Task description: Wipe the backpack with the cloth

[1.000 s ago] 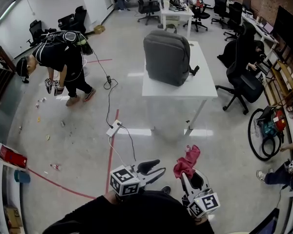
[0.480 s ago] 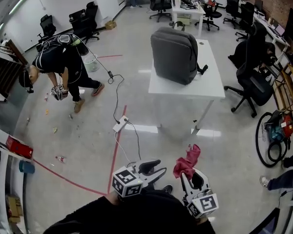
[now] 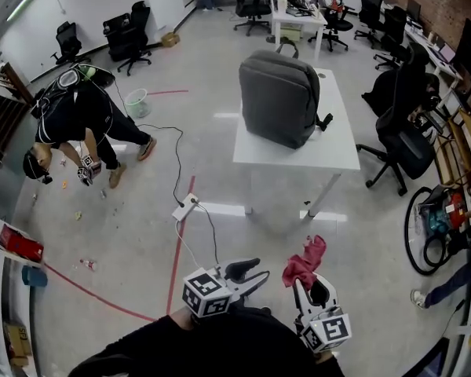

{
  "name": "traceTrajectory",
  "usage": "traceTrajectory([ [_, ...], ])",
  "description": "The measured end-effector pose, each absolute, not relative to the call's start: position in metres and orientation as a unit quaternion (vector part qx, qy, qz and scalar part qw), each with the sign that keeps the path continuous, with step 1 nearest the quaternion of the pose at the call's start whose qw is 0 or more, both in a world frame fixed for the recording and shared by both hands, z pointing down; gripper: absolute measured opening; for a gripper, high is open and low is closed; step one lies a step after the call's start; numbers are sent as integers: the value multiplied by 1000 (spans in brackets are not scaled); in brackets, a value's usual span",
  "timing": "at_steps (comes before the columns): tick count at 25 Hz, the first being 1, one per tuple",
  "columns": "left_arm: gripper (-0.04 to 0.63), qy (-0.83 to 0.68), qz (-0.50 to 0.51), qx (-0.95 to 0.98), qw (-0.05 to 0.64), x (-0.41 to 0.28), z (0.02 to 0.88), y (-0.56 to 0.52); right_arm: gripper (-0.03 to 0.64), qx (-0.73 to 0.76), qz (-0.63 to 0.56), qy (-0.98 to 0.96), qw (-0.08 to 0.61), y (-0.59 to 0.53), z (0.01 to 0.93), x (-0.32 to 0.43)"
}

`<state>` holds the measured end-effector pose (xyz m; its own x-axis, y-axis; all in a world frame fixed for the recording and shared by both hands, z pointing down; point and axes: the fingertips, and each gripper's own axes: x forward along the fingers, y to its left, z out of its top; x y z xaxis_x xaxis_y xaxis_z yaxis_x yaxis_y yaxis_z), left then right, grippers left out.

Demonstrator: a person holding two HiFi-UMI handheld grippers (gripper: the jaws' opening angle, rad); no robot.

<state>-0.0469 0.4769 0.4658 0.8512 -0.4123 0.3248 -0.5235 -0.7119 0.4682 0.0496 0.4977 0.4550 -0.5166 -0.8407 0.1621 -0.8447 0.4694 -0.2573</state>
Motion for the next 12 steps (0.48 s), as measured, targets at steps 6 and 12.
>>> traceTrajectory([
  [6,181,-218,79,937,262,-59,458,409,123,512,138,-847,21,432,449,30],
  [12,181,-191,69,945,256,-86,465,360,123,524,140,-839,42,378,450,-2],
])
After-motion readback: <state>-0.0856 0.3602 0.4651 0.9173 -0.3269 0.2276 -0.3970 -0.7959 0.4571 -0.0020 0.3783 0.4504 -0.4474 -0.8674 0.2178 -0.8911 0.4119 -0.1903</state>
